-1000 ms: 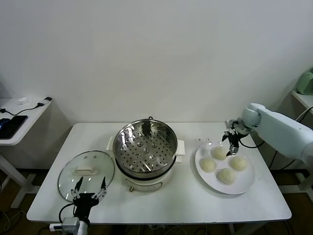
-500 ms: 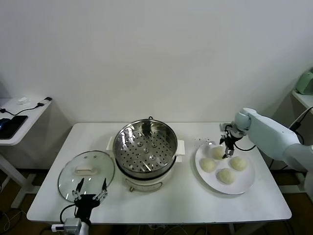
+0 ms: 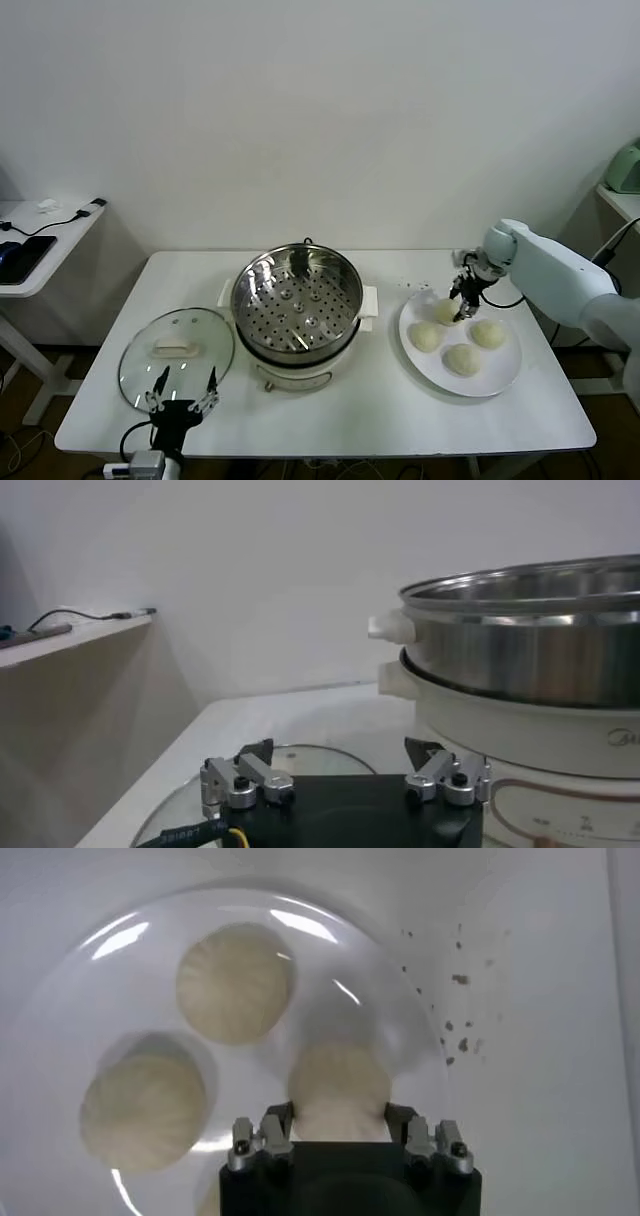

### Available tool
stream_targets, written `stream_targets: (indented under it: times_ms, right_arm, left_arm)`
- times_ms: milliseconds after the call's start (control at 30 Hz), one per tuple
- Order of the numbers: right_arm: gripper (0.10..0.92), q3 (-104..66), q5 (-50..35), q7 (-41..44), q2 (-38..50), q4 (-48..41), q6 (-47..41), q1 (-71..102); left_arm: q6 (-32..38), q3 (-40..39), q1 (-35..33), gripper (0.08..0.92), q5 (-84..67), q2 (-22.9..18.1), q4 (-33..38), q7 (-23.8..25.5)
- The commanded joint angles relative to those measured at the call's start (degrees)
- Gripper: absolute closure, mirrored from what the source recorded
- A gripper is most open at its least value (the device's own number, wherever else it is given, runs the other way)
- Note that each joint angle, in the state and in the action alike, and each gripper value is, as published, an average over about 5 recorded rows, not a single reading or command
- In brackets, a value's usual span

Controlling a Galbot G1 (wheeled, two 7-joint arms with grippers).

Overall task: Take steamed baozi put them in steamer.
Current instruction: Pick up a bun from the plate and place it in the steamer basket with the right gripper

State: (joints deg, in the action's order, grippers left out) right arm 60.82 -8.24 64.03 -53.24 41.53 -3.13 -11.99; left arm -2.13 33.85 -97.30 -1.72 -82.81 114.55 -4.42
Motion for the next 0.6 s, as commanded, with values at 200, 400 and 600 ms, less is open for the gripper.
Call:
stream_targets:
  times_ms: [200, 400, 600]
  right_arm:
    - [0.397, 19.33, -14.61, 1.85, 6.32, 22.97, 3.02, -28.48]
    - [0.397, 26.81, -24.60, 2.03, -0.78, 32.17, 9.19, -43.43]
    - [0.402, 27.86, -21.13, 0.65, -13.00, 35.14, 18.92, -45.66]
  left_arm:
    - [0.10, -0.41, -0.77, 0.177, 0.57, -0.09, 2.10, -0.06]
    - [-0.05, -0.58, -1.44, 0.177, 0.94, 0.00, 3.82, -0.02]
    - [0.00, -0.88, -2.37, 0.177, 1.32, 0.24, 4.84, -0.12]
